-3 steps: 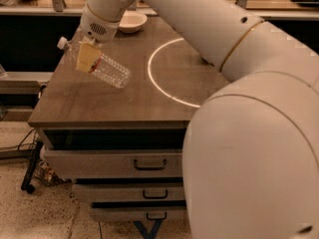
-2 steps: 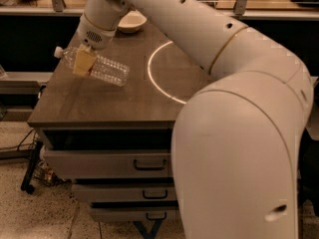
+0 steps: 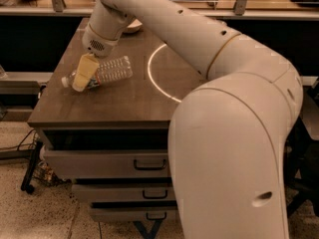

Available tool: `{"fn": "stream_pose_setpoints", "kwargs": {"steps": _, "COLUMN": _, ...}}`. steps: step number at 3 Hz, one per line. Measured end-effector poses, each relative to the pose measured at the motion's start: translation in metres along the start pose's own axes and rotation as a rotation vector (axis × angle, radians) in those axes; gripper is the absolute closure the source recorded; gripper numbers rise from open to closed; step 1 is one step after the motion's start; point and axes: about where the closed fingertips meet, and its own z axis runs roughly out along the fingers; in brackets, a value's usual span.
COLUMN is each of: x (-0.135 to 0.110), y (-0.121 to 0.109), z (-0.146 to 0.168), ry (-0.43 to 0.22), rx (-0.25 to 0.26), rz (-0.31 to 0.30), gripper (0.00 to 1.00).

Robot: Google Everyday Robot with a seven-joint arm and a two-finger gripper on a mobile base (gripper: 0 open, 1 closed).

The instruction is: Knock water bottle over

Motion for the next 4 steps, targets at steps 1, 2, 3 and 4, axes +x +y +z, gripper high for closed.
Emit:
{"fn": "stream_pose_setpoints", "kwargs": {"steps": 1, "x": 0.012, "y": -0.004, "z": 0.001, "ry": 0.008, "rx": 0.01, "rz": 0.031, "gripper": 0.0}}
{"fn": "stream_pose_setpoints", "kwargs": {"steps": 2, "x": 0.023, "y": -0.007, "z": -0.002, "ry": 0.018, "rx": 0.025, "rz": 0.054, "gripper": 0.0}}
{"fn": "stream_pose_setpoints", "kwargs": {"steps": 3, "x": 0.032, "y": -0.01, "z": -0.01, "ry": 0.02, "rx": 0.049, "rz": 0.077, "gripper": 0.0}}
{"fn": "stream_pose_setpoints", "kwargs": {"steps": 4, "x": 0.04, "y": -0.012, "z": -0.032, "ry": -0.003, "rx": 0.089, "rz": 0.093, "gripper": 0.0}}
